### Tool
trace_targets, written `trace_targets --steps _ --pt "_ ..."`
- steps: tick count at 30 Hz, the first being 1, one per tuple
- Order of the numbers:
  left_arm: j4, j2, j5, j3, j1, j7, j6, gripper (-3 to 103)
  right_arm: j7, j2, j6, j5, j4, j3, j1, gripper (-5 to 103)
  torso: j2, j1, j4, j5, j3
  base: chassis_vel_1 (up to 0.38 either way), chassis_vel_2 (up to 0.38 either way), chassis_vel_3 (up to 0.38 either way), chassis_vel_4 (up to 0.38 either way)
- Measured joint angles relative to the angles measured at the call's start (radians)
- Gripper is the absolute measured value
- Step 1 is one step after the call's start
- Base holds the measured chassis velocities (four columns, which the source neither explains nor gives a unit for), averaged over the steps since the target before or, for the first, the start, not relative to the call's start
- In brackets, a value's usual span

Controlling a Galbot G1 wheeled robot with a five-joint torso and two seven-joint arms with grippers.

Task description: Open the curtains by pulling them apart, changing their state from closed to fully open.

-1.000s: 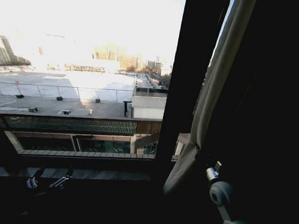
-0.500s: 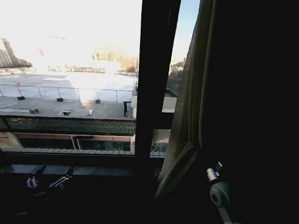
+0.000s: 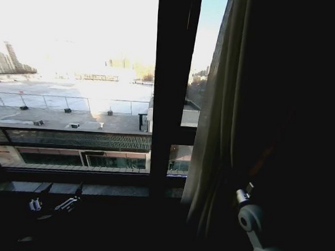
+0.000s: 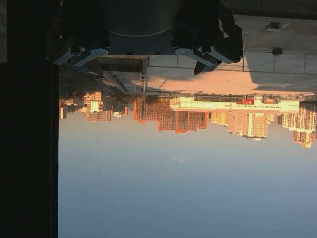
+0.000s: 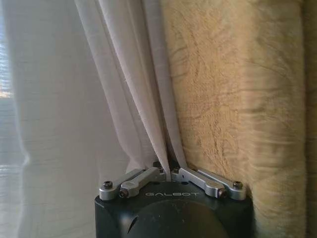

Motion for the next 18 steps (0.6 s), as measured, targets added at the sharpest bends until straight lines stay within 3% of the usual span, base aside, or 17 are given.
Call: trace_targets --steps 10,15,18 --pt "0.000 -0.005 0.000 0.000 0.003 0.002 -0.007 100 0.202 -0.006 -0.034 0.037 -0.117 0.055 0.071 0 0.000 0.000 0.0000 -0.0006 0.000 0.000 0.000 0.000 0.000" --pt "0.000 -0.009 0.004 0.008 0.000 0.003 -0.007 100 0.260 -0.014 -0.035 0.037 -0.151 0.063 0.098 0 0.000 0.000 0.0000 -0.0003 0.000 0.000 0.000 0.000 0.000" --pt "0.000 -0.009 0.005 0.009 -0.001 0.003 -0.007 100 0.247 -0.016 -0.035 0.041 -0.141 0.065 0.090 0 0.000 0.000 -0.0001 -0.0002 0.000 0.000 0.000 0.000 0.000"
